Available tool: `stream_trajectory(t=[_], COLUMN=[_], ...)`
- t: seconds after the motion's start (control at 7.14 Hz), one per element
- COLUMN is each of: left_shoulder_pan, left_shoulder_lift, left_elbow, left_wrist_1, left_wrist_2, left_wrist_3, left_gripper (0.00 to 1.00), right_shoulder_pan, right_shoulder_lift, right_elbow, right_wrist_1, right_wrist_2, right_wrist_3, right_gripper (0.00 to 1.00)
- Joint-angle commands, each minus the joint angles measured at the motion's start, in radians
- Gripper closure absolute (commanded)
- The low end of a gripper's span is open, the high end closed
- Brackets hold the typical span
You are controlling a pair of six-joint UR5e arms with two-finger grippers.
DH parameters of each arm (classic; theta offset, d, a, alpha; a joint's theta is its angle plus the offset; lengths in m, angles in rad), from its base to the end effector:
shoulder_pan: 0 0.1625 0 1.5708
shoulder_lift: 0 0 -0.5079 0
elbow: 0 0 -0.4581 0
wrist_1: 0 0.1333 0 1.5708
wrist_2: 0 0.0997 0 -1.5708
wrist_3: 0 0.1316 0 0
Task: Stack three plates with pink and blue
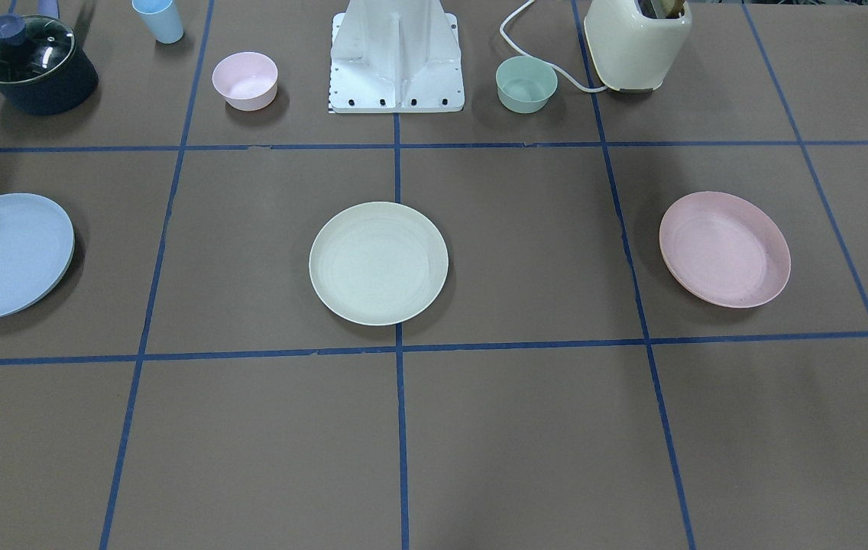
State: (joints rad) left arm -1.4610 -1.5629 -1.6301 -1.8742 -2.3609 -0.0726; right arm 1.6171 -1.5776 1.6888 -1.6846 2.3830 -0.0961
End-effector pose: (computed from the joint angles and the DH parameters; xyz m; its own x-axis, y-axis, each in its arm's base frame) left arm 0.0239 -0.5800 0.6991 0.6782 0.2540 -0.6896 -0.0537 0.9530 0.2982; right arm 0.0633 -0.5489 0.7103 0.6883 -0.0623 0.7227 0.0199 0.9976 0.0670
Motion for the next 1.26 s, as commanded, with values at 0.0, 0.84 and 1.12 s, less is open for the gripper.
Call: stream_trajectory(t=[0.0,0.84,1.12], left_shoulder_pan=[0.052,0.393,0.398], left_shoulder_lift=[-0.014,0.035,0.035], left_elbow=[0.123,0.256,0.265], left_wrist_1=[-0.165,-0.726,-0.724], left_wrist_2=[-0.015,0.021,0.023], left_wrist_3=[-0.006,-0.813,-0.808], left_gripper=[0.0,0.06,0.38], right_shoulder_pan=[-0.006,-0.008,-0.009], right_shoulder_lift=[0.018,0.028,0.03], right_elbow=[-0.009,-0.024,-0.023], right_wrist_1=[-0.001,-0.001,-0.001], right_wrist_2=[0.002,0.012,0.012], right_wrist_3=[-0.002,0.004,0.006], right_gripper=[0.0,0.0,0.0])
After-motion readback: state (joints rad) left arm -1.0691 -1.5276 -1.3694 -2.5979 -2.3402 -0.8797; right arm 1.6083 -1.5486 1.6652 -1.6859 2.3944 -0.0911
